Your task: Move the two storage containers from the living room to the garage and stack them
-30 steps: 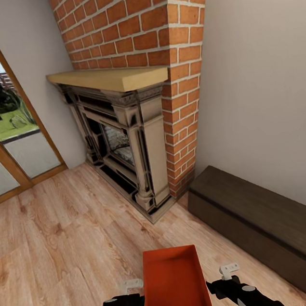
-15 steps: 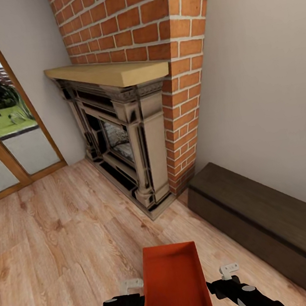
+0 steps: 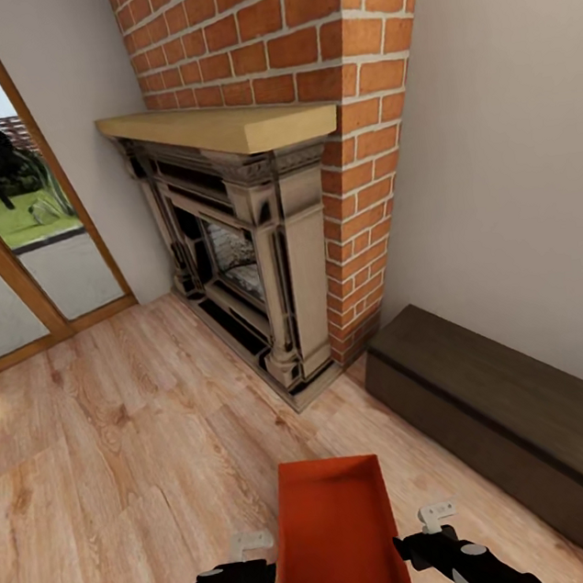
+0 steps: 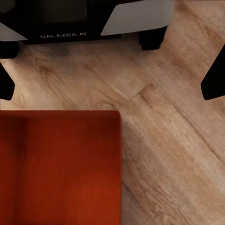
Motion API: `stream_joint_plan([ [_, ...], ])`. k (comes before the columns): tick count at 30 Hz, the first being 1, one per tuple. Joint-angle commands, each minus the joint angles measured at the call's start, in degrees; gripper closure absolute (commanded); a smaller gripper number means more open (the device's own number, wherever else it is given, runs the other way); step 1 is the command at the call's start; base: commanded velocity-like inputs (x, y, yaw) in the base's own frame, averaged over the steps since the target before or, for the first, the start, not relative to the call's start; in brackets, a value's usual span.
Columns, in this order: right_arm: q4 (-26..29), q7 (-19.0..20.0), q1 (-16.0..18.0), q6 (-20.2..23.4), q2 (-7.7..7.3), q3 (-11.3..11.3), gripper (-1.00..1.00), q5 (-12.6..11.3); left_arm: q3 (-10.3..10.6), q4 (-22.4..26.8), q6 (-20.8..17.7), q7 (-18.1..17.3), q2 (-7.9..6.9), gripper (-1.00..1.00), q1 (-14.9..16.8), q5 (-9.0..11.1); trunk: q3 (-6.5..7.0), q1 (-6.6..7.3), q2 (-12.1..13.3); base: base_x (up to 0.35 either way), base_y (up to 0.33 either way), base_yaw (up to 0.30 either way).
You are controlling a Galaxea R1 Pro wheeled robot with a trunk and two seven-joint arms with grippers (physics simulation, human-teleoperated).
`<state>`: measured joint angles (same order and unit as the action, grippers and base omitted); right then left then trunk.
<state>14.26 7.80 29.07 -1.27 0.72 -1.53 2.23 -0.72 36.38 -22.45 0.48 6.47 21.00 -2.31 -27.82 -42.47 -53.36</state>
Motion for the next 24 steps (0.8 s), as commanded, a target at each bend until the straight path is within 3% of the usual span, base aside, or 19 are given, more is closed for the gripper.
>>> stream_joint_plan([
  [1,0.0,0.0,0.0,-0.1,-0.02,-0.1,-1.0,0.2,-0.1,0.1,-0.3,0.0,0.03,-1.0,0.0,-0.2,-0.15,0.0,0.0,0.0,0.0,0.073],
  [24,0.0,0.0,0.0,-0.2,-0.02,-0.1,-1.0,0.2,-0.1,0.1,-0.3,0.0,0.03,-1.0,0.0,-0.2,-0.95,0.0,0.0,0.0,0.0,-0.067],
])
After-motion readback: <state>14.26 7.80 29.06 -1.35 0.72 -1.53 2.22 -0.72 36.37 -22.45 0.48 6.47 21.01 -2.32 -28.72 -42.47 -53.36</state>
